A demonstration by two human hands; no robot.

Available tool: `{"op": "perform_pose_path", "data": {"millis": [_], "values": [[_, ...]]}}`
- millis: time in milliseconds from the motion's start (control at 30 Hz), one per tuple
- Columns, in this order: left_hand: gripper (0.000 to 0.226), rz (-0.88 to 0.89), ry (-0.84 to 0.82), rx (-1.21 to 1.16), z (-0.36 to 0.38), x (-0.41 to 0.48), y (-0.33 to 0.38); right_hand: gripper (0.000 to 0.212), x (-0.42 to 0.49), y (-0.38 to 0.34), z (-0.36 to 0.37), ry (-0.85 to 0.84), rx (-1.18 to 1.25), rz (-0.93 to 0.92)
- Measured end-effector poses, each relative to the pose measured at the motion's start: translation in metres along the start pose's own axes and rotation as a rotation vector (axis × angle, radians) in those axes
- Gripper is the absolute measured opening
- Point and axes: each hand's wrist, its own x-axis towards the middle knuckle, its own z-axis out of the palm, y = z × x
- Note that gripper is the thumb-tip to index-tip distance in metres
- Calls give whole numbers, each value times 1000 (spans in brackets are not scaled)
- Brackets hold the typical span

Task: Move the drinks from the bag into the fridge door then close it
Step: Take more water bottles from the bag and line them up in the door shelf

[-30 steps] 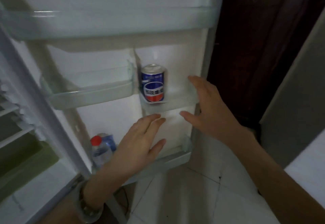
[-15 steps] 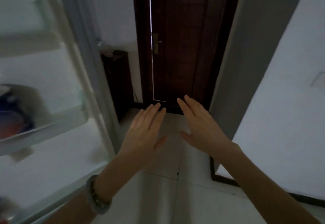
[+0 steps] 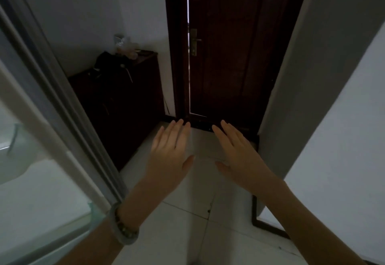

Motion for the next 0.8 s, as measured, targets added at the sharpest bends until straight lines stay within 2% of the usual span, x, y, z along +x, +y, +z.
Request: {"op": "perform_pose_path", "data": {"millis": [467,667,800], "values": [[79,-266,-24,100,134,122,-102,81,223,82,58,-57,78,-69],[82,-446,-110,160,174,158,-161,79,316,75,100,-108,101,-158],[82,-582,-86,205,188,160,-209,77,379,53,132,-145,128,-252]]}}
